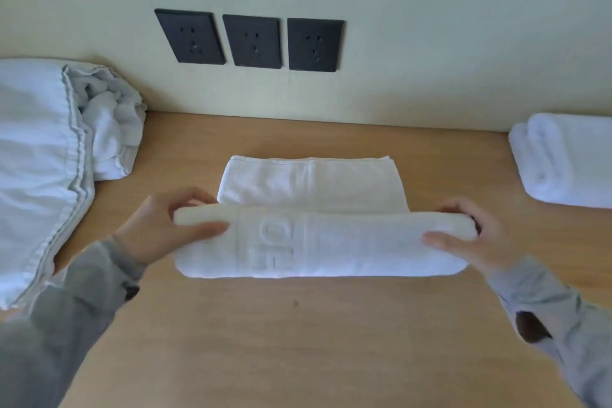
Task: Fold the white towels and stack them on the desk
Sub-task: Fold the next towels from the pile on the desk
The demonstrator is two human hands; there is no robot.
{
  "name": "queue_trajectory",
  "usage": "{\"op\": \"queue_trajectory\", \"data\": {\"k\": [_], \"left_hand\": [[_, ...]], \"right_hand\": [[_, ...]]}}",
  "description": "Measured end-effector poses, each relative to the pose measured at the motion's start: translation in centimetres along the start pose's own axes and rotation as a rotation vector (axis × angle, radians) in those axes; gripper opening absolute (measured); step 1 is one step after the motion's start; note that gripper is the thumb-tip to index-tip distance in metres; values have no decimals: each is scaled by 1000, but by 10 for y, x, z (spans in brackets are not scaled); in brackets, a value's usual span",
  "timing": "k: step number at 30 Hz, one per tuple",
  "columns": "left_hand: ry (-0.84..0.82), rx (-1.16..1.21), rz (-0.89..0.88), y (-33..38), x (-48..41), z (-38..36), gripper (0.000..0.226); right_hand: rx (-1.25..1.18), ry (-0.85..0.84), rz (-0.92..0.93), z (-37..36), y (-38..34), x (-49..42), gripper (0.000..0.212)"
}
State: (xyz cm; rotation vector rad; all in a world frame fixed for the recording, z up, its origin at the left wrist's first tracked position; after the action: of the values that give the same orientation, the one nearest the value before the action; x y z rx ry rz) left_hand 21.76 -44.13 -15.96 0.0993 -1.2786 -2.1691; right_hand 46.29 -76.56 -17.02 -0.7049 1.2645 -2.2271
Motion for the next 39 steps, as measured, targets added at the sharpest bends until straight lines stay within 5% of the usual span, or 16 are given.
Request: {"op": "queue_trajectory", "data": {"k": [4, 8, 13, 17, 24, 30, 33, 35, 39], "left_hand": [[202, 171, 213, -8, -71, 22, 67], [160, 483, 503, -42, -97, 1, 126], [275, 64, 463, -69, -113, -11, 61], [327, -57, 473, -94, -118, -25, 57], [427, -86, 422, -104, -130, -22, 41], [444, -193, 469, -81, -119, -14, 49], [599, -612, 117, -2, -104, -22, 51], [470, -770, -139, 46, -103, -74, 58], [160, -822, -45, 26, -114, -144, 67]], "right_hand": [[-201, 259, -75, 13, -13, -63, 30], [-140, 365, -204, 6, 1, -117, 25], [58, 348, -240, -9, 28, -153, 33], [110, 298, -285, -29, 54, -164, 55], [329, 313, -402, -31, 68, -183, 64], [533, 329, -470, -30, 63, -187, 61], [720, 337, -393, -34, 47, -185, 52], [846, 328, -336, -37, 30, -183, 47], [1001, 397, 171, -61, -48, -162, 44]]}}
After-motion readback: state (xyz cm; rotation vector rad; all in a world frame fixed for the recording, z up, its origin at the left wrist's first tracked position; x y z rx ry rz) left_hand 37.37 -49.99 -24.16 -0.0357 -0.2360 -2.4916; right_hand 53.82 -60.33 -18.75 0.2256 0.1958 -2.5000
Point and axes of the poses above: each hand's wrist, its own x-axis away from the middle knuckle, its own z-axis out of the back of the hand, y = z × x, the point moved 10 cm from there along -x, towards the middle knuckle, and after that the axes turned 1 degree about -z, right-handed, at the moved point
